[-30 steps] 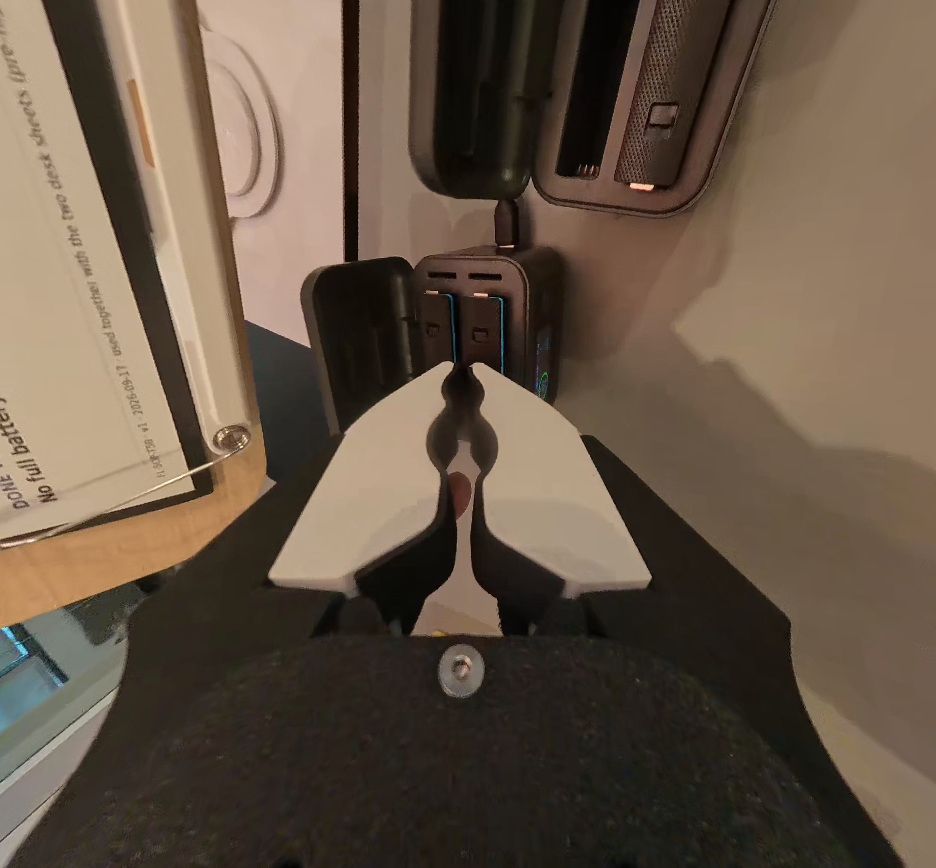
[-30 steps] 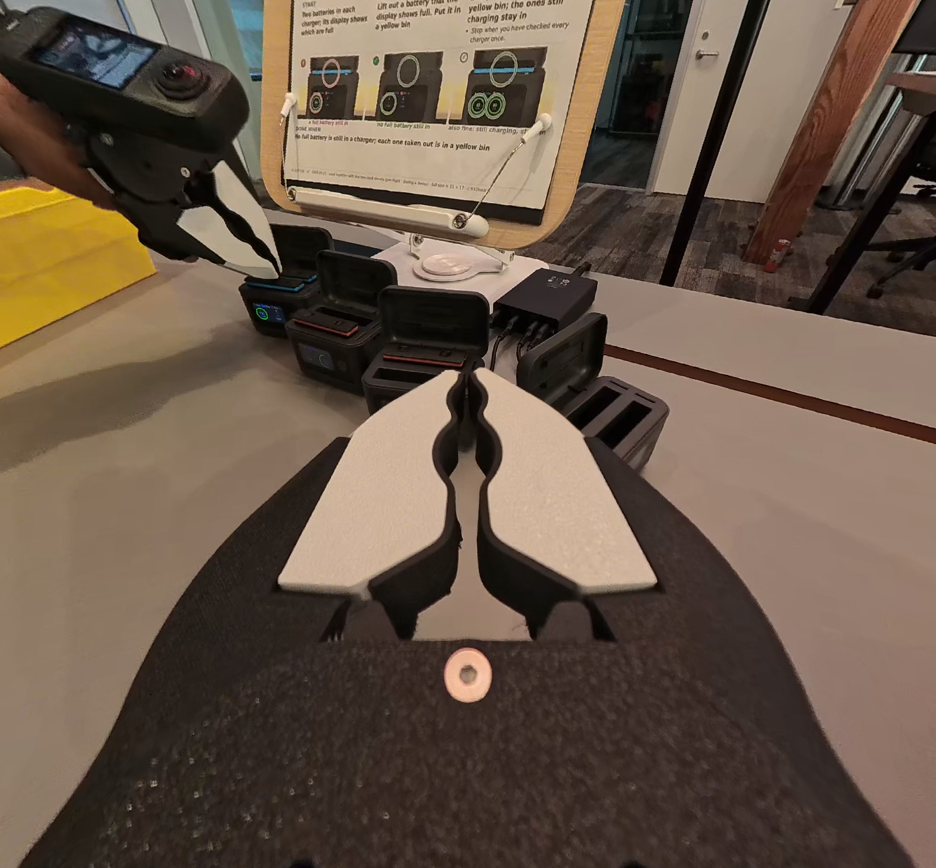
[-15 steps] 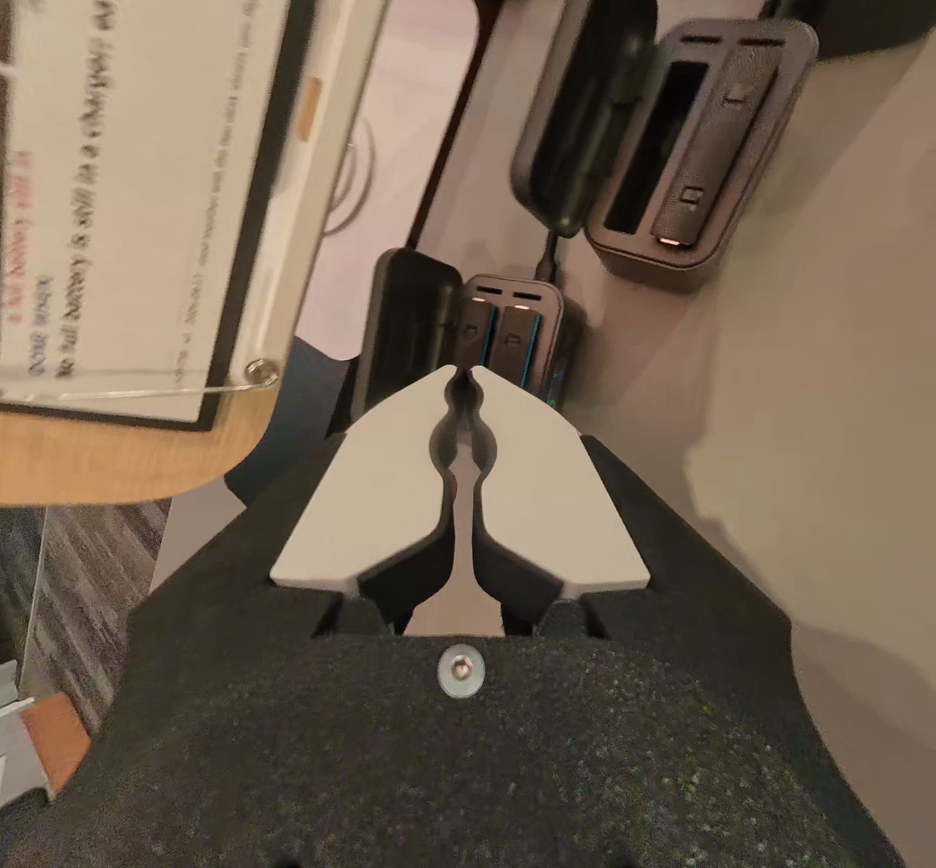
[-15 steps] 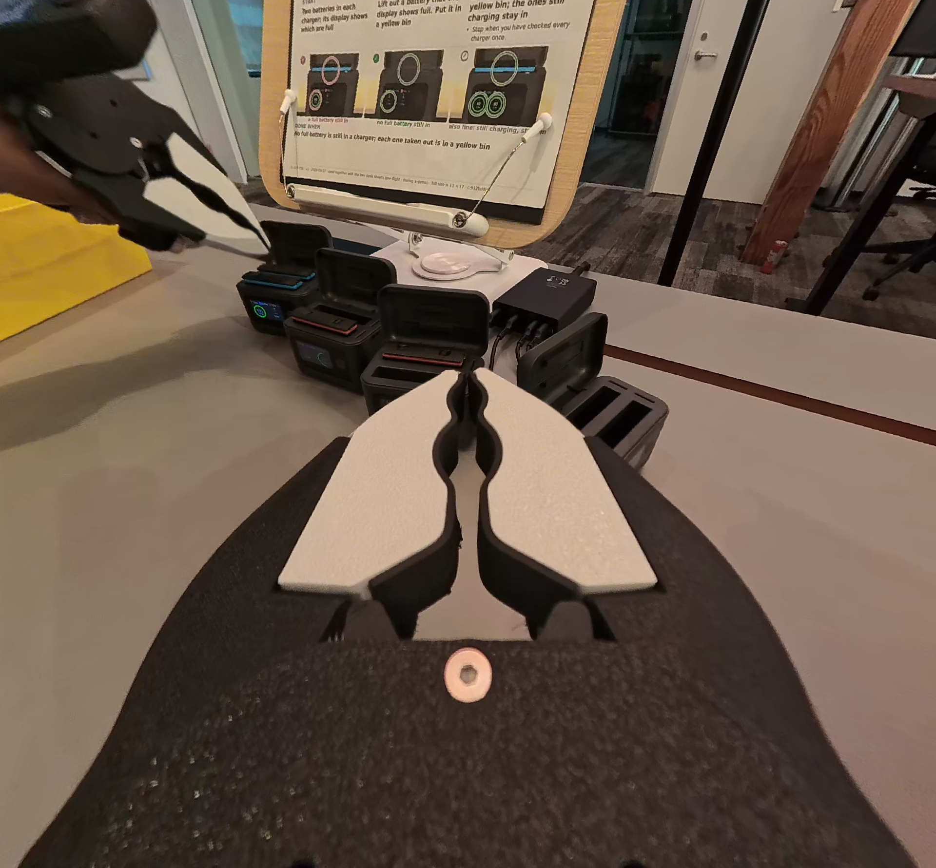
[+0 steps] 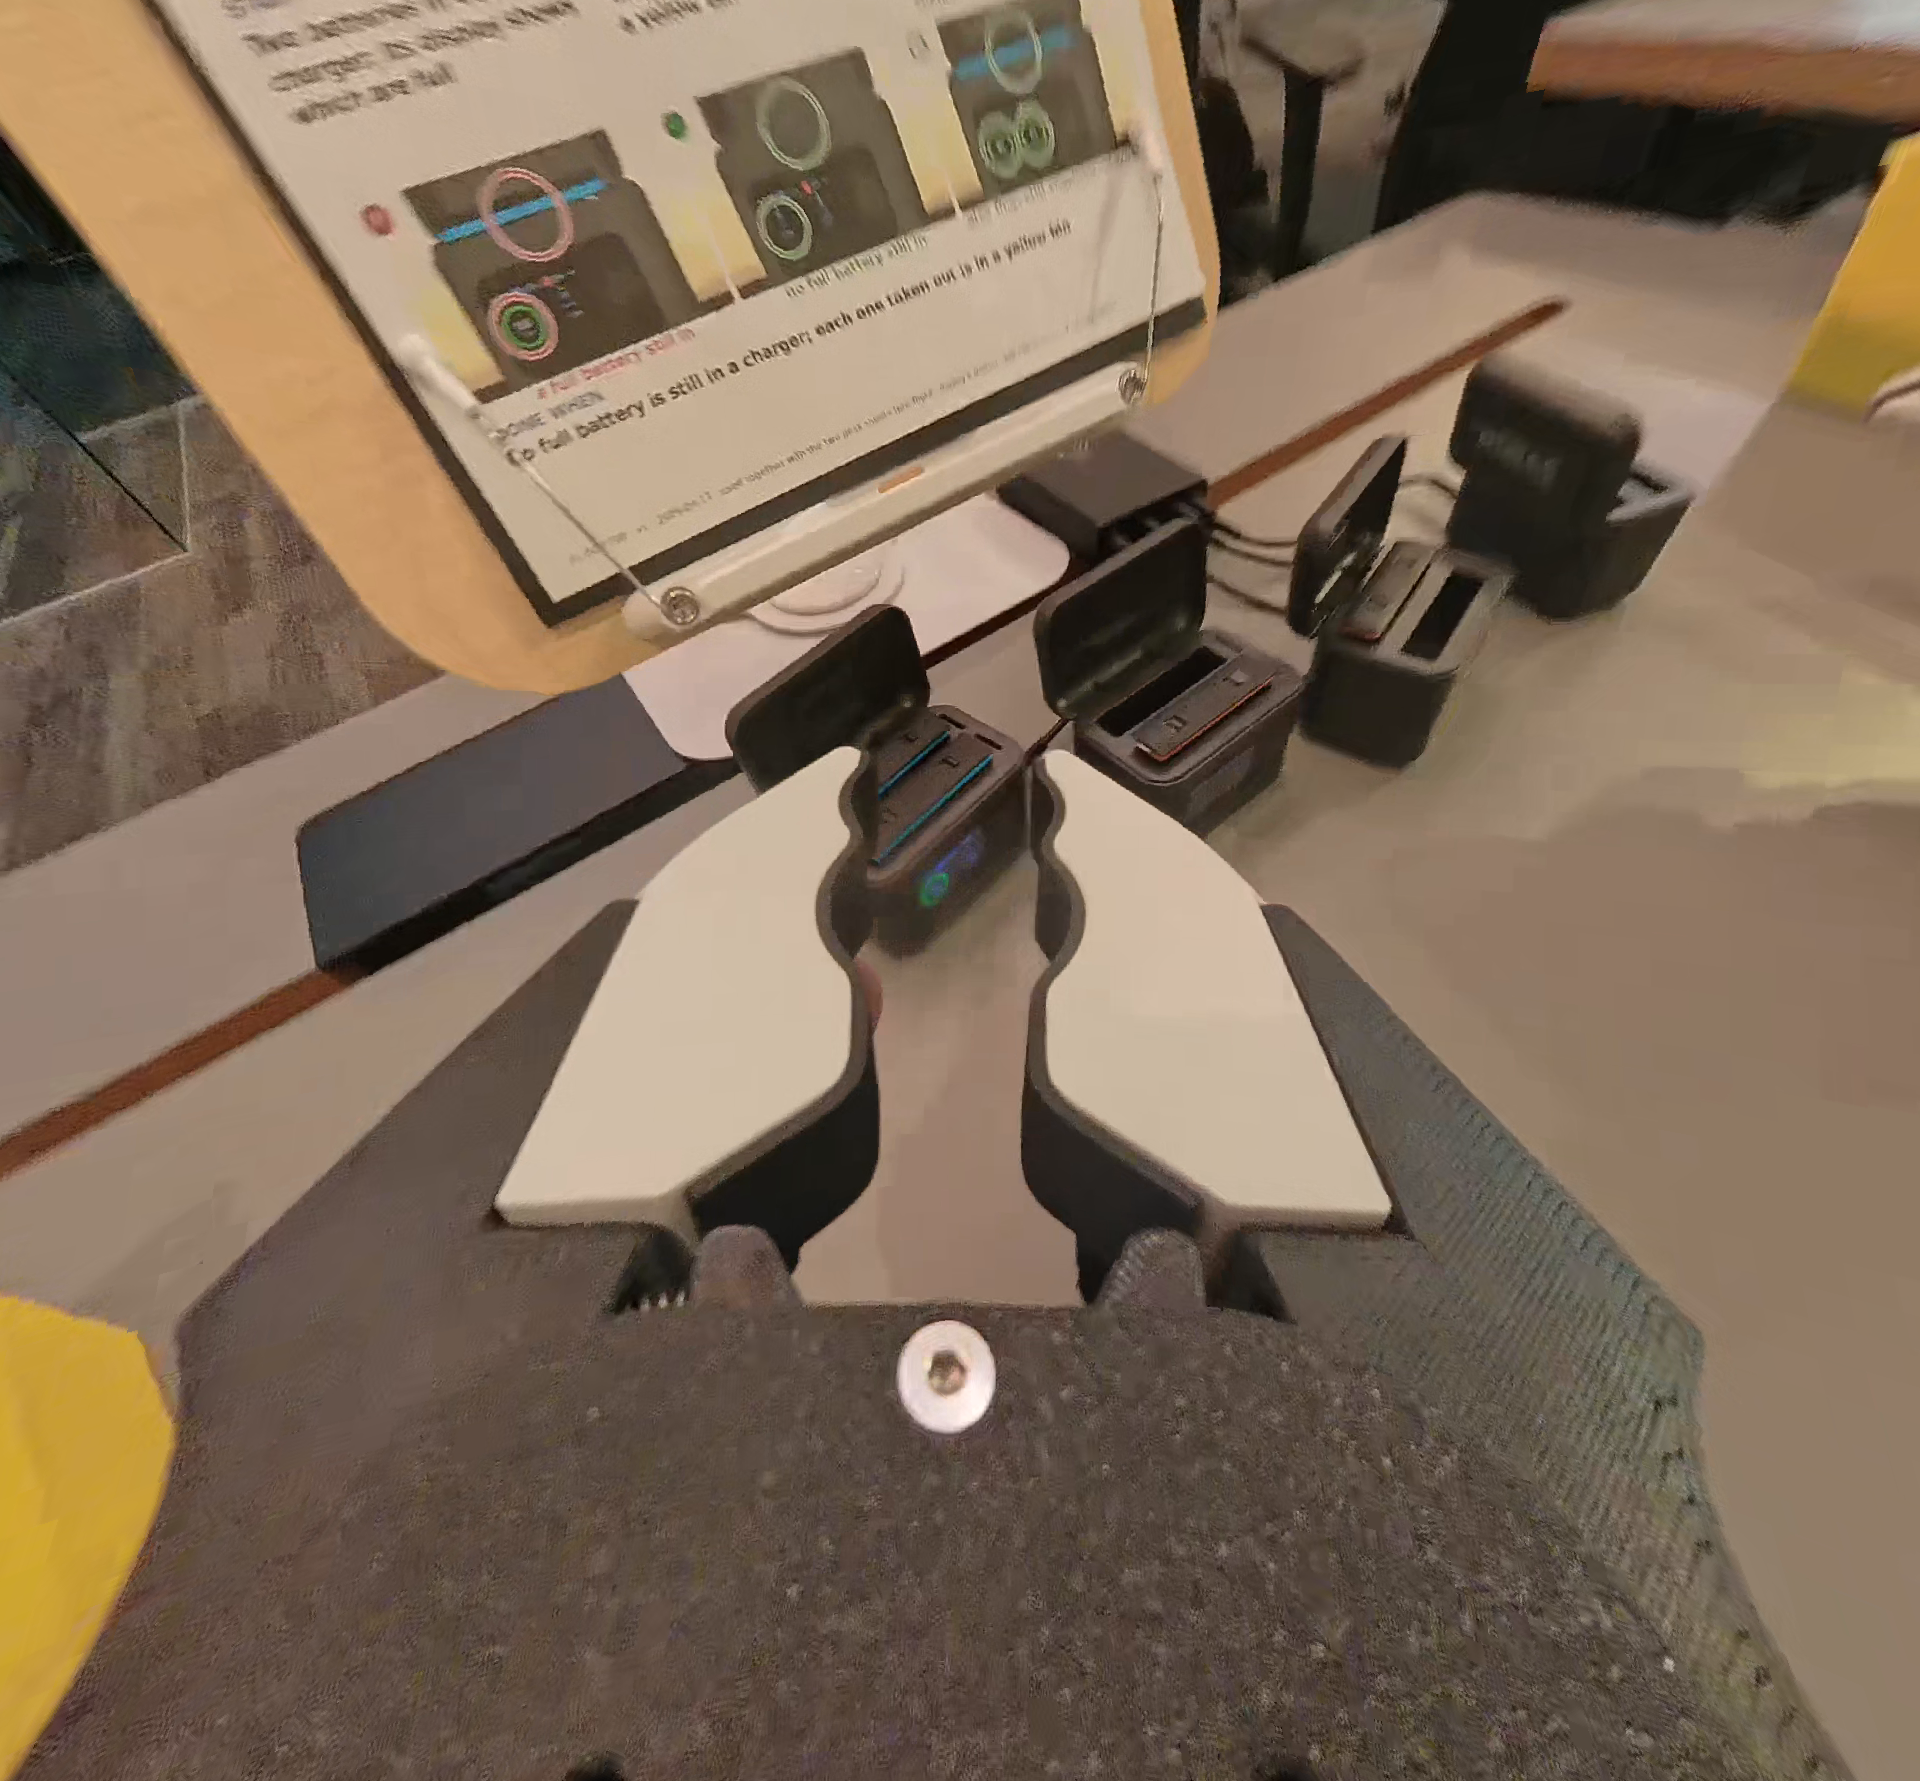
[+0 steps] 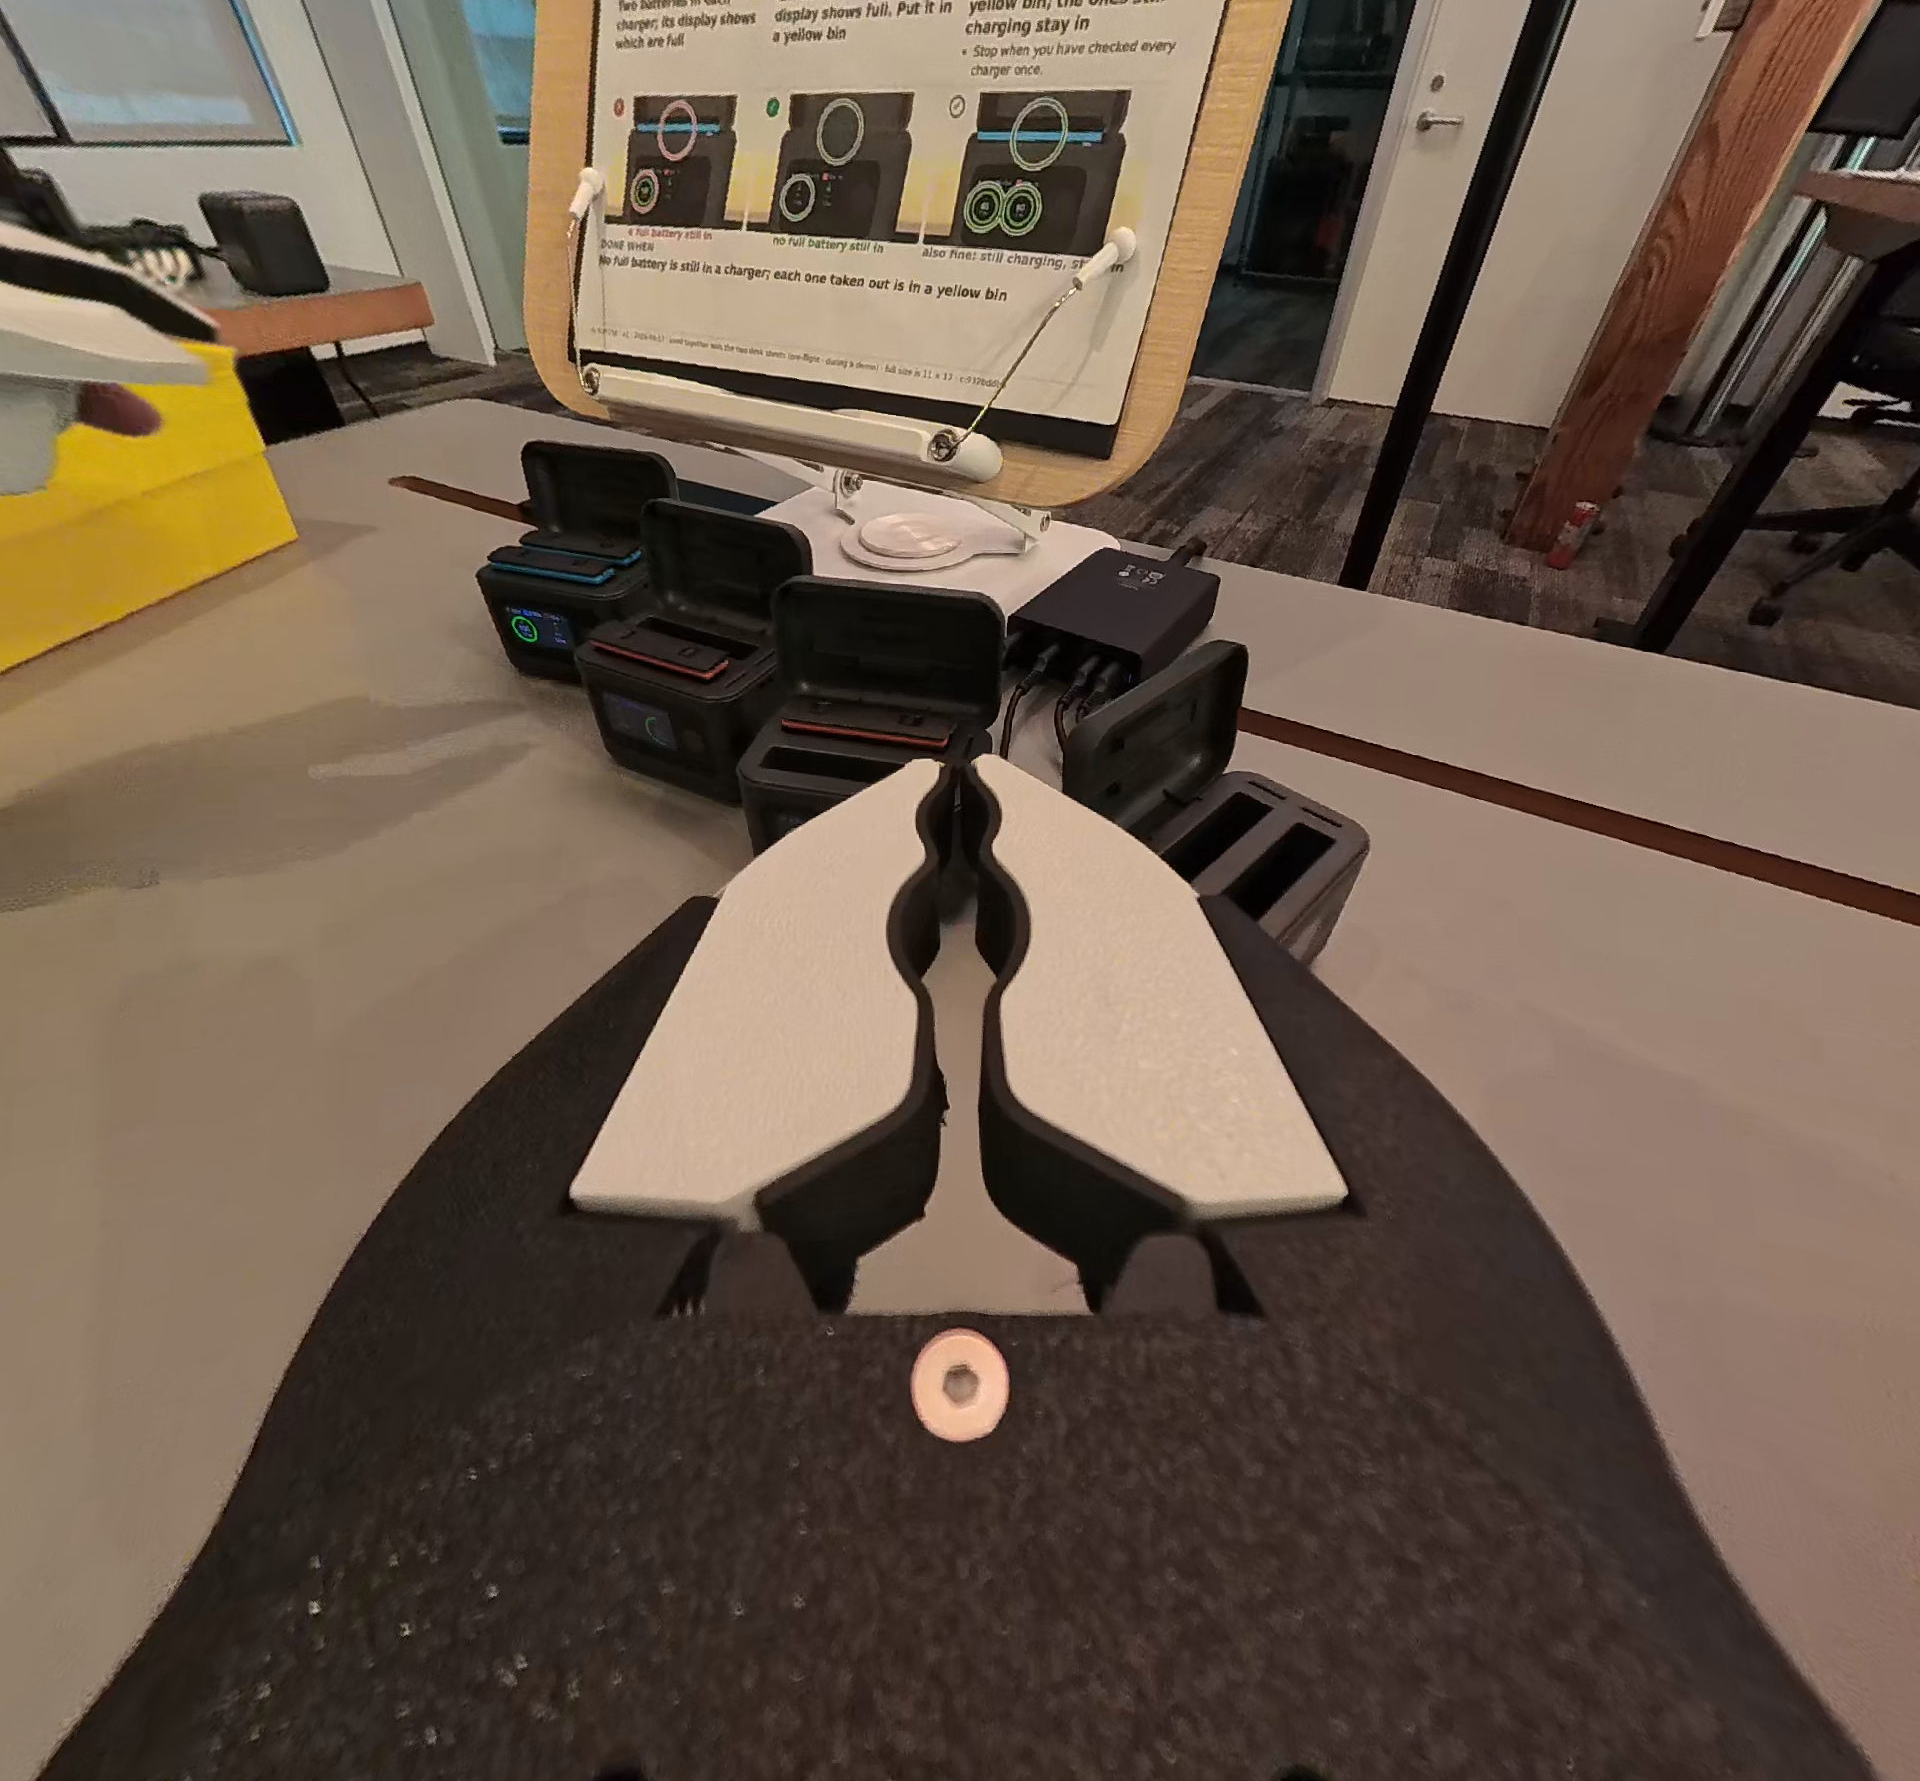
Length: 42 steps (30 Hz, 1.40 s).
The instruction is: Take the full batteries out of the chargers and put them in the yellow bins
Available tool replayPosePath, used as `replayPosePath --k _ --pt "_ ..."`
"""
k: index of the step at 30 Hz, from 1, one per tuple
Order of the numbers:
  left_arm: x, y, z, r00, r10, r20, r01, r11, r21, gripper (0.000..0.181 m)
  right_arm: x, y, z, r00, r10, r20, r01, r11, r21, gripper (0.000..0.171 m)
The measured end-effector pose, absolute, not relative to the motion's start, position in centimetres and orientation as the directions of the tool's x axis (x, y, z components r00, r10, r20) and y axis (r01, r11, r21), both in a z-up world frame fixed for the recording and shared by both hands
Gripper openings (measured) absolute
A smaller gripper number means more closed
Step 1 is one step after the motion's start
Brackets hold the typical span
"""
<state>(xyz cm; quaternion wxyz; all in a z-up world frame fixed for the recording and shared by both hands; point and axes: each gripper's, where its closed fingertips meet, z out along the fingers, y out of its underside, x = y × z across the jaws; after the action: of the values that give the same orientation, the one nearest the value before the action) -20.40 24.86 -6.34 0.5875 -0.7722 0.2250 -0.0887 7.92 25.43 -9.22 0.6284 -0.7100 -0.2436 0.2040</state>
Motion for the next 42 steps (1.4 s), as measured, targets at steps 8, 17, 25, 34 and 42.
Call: replayPosePath --k 8,17,25,34,42 --pt "-22.1 20.8 -8.4 0.944 -0.328 0.042 -0.018 -0.177 -0.984 0.049 7.5 25.3 -9.5 0.793 0.608 0.034 0.111 -0.089 -0.990 0.000" --pt "-22.9 19.4 -8.3 0.957 -0.277 0.079 0.048 -0.119 -0.992 0.055 7.2 25.2 -10.1 0.793 0.603 0.087 0.164 -0.073 -0.984 0.001" --pt "-31.7 13.0 -0.2 0.993 -0.118 -0.021 -0.022 -0.013 -1.000 0.048 7.1 25.2 -10.5 0.793 0.604 0.074 0.162 -0.093 -0.982 0.003" --pt "-42.0 10.0 -7.2 0.861 -0.396 -0.319 -0.496 -0.513 -0.701 0.051 6.3 24.8 -10.7 0.776 0.627 0.068 0.165 -0.098 -0.981 0.003" --pt "-45.1 8.9 -12.1 0.579 -0.724 -0.376 -0.804 -0.584 -0.114 0.053 6.2 24.8 -11.3 0.776 0.627 0.067 0.179 -0.116 -0.977 0.003"
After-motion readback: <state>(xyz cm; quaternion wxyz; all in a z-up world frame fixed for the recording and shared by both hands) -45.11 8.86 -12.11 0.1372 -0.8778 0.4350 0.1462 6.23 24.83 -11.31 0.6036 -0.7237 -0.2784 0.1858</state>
